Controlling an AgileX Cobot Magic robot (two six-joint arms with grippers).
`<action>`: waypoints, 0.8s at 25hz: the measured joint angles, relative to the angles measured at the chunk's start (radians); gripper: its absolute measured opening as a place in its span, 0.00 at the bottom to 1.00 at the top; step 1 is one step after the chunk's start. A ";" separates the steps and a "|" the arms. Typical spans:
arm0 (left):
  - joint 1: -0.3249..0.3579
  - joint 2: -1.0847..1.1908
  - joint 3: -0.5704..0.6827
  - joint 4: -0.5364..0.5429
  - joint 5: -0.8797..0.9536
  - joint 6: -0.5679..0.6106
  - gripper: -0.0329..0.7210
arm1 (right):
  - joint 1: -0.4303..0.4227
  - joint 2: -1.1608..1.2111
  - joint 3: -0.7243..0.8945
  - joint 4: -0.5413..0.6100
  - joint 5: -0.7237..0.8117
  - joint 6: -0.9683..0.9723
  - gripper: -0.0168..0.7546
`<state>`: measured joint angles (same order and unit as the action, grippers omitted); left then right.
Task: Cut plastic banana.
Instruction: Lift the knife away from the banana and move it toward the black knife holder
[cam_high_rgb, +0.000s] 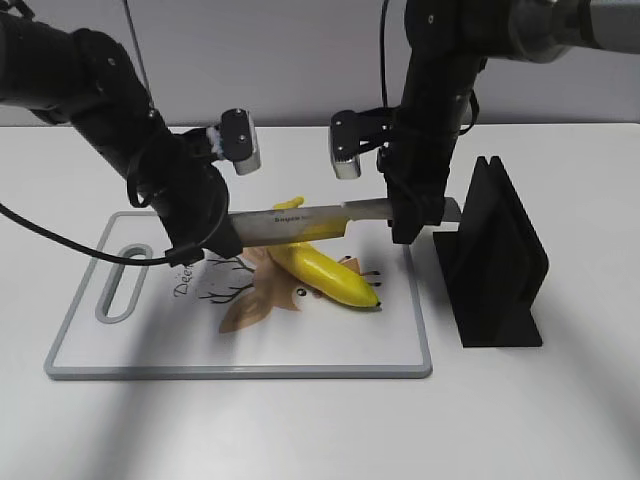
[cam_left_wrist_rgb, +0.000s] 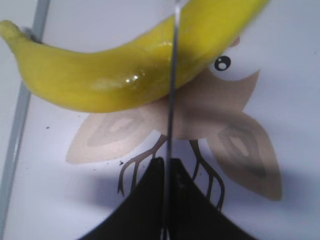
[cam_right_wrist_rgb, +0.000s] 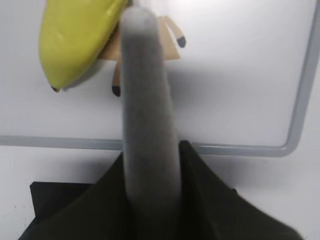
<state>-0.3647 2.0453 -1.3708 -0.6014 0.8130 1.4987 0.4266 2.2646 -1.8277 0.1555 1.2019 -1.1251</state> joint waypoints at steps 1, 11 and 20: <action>0.000 -0.014 0.000 0.005 0.000 -0.001 0.03 | 0.000 0.000 -0.022 0.000 0.017 0.001 0.27; 0.002 -0.126 0.000 0.064 0.004 -0.016 0.03 | 0.001 -0.032 -0.093 0.020 0.037 0.017 0.29; 0.002 -0.204 0.000 0.026 0.075 -0.015 0.32 | 0.002 -0.145 -0.032 0.027 0.037 0.037 0.29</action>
<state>-0.3629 1.8410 -1.3708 -0.5756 0.8879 1.4833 0.4290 2.1201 -1.8594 0.1823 1.2385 -1.0880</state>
